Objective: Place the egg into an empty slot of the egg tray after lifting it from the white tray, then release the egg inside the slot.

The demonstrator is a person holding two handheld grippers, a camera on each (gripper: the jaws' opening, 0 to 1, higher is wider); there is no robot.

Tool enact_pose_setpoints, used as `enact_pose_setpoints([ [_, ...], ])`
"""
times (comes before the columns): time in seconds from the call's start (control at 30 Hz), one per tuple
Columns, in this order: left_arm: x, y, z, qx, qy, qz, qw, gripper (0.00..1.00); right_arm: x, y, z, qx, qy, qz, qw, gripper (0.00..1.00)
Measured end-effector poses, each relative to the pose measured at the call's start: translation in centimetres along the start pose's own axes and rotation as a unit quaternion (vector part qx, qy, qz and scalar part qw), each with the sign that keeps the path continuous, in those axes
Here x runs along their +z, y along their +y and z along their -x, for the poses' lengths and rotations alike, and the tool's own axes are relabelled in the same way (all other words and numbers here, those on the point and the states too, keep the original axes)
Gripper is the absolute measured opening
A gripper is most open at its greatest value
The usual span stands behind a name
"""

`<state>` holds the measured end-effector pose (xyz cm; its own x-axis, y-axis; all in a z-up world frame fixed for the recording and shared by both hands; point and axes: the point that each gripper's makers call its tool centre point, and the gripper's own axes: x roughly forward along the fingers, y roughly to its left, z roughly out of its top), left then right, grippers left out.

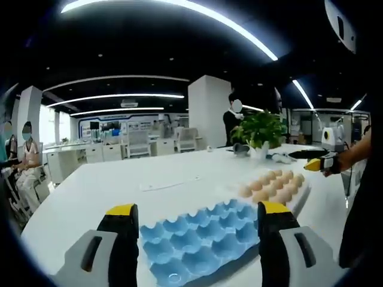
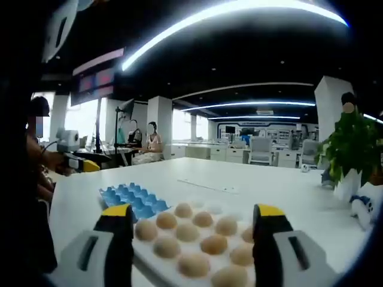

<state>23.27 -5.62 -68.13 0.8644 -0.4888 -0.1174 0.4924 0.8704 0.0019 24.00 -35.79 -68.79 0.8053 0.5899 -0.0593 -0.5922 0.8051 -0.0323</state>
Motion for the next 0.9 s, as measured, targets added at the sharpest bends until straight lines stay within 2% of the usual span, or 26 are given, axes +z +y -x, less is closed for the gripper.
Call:
enact_pose_setpoints([
  [0.7, -0.1, -0.4, -0.1, -0.010, 0.007, -0.003, 0.9999, 0.82, -0.3, 0.0, 0.2, -0.007, 0.004, -0.001, 1.0000, 0.85],
  [0.9, -0.2, -0.4, 0.0, -0.011, 0.008, 0.000, 0.9999, 0.81, -0.2, 0.9, -0.1, 0.001, 0.008, 0.006, 1.0000, 0.84],
])
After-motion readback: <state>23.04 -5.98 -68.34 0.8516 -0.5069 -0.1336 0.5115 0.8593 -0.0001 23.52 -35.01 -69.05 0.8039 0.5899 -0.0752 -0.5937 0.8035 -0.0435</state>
